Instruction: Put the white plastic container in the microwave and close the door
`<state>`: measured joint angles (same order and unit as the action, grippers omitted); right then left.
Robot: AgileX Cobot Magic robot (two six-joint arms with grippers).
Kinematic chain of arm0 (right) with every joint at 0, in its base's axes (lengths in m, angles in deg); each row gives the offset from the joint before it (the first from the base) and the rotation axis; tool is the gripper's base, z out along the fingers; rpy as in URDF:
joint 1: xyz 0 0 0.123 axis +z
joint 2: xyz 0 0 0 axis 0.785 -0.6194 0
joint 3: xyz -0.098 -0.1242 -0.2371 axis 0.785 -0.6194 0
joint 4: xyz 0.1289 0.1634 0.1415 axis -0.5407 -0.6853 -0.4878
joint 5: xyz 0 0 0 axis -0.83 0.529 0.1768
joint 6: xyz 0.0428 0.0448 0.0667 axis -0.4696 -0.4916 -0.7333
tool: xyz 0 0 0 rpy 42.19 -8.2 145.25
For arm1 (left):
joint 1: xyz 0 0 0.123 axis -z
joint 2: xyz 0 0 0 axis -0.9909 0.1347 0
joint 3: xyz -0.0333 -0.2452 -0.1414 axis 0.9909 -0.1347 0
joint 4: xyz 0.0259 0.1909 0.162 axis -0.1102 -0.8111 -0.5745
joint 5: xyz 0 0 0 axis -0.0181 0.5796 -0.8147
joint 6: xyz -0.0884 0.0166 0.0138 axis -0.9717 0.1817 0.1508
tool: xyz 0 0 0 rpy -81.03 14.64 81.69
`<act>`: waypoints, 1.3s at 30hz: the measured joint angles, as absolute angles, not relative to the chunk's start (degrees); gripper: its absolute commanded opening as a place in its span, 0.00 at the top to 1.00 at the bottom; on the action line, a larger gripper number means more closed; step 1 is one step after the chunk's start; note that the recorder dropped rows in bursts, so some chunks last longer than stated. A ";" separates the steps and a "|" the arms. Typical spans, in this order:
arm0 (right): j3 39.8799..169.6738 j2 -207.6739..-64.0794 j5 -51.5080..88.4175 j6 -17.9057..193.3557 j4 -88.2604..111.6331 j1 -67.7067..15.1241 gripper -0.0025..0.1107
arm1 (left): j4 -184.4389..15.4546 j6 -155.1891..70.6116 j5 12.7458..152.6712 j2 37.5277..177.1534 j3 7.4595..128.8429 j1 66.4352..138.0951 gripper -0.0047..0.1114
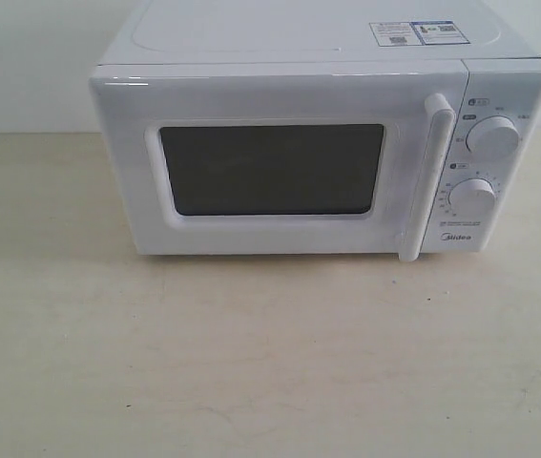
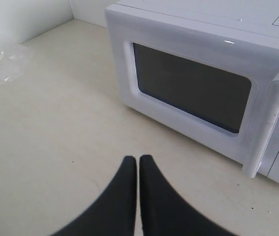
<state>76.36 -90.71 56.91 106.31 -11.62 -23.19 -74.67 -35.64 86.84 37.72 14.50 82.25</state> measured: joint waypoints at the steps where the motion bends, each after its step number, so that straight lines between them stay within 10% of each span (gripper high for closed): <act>1: 76.36 -90.71 56.91 106.31 -11.62 -23.19 0.98 | -74.67 -36.31 86.48 37.72 13.53 82.25 0.92; 39: 76.36 -90.71 56.91 106.31 -11.62 -23.19 0.98 | -72.07 -38.32 99.25 37.72 7.65 79.97 0.92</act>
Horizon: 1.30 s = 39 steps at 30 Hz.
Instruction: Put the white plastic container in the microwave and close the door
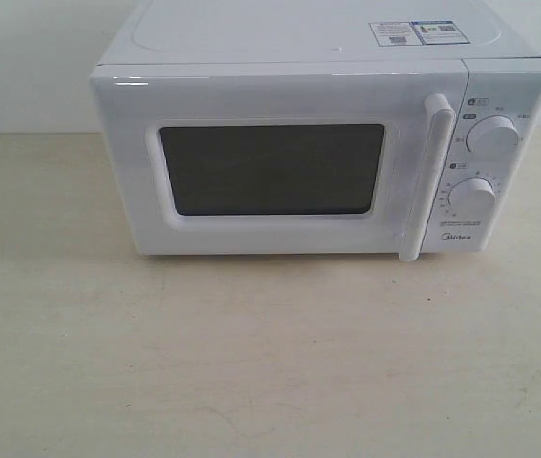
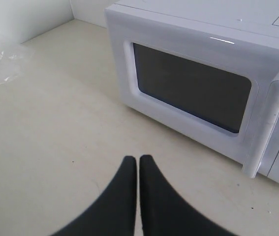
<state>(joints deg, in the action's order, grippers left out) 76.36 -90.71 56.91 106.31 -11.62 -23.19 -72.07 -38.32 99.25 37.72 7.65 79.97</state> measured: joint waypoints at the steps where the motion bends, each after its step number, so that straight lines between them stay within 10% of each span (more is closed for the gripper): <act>1: 76.36 -90.71 56.91 106.31 -11.62 -23.19 0.98 | -72.07 -38.32 99.25 37.72 7.65 79.97 0.92; 39: 76.36 -90.71 55.82 106.43 -11.55 -27.06 0.98 | -72.07 -38.32 99.25 37.72 7.65 79.97 0.92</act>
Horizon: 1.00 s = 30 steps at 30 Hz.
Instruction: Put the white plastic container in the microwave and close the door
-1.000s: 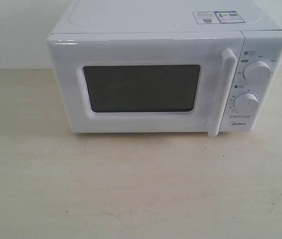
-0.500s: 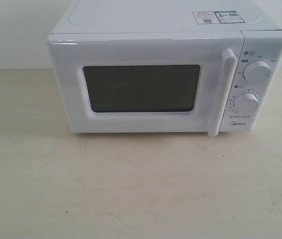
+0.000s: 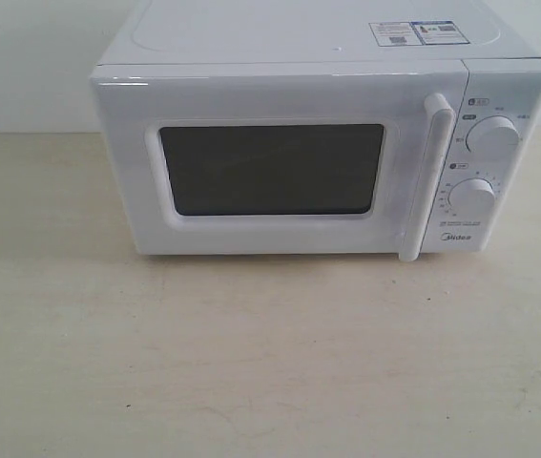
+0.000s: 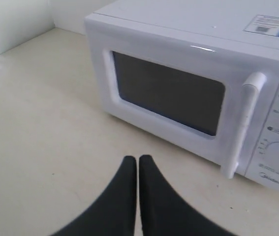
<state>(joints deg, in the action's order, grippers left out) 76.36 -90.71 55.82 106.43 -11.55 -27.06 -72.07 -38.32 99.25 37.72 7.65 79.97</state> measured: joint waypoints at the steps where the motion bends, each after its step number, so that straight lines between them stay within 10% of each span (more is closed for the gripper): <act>1: 76.36 -90.71 55.82 106.43 -11.55 -28.56 0.98 | -72.07 -38.32 99.25 37.72 7.65 79.97 0.92; 12: 73.46 -89.65 51.32 106.53 -15.52 -50.42 0.98 | -72.07 -38.32 99.25 37.72 7.65 79.97 0.92; 30: 42.61 -64.44 27.72 107.02 -16.80 -50.81 0.98 | -72.07 -38.32 99.25 37.72 7.65 79.97 0.92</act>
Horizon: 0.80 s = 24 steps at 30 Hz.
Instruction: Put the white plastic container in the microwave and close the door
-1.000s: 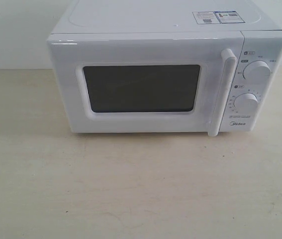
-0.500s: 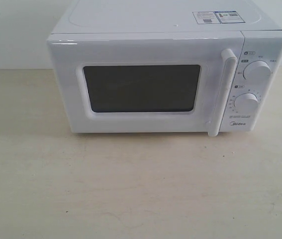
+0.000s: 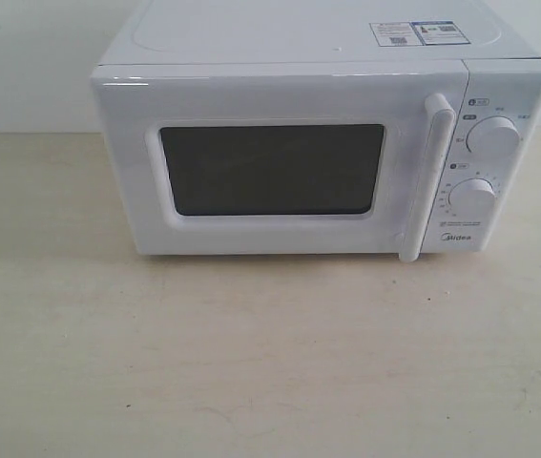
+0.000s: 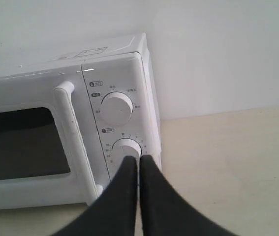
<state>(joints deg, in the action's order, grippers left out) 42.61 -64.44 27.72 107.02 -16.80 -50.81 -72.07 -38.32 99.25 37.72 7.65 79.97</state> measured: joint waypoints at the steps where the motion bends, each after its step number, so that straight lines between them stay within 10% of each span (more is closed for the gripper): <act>1: 42.61 -64.41 27.46 107.83 -16.69 -50.13 0.98 | -72.07 -38.32 99.25 37.72 7.65 79.97 0.92; 24: 40.19 -64.31 28.37 91.72 2.32 -47.18 0.98 | -72.07 -38.32 99.25 37.72 7.65 79.97 0.92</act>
<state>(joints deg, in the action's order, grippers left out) 40.19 -64.31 28.37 91.72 2.32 -47.18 -72.07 -38.32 99.25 37.72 7.65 79.97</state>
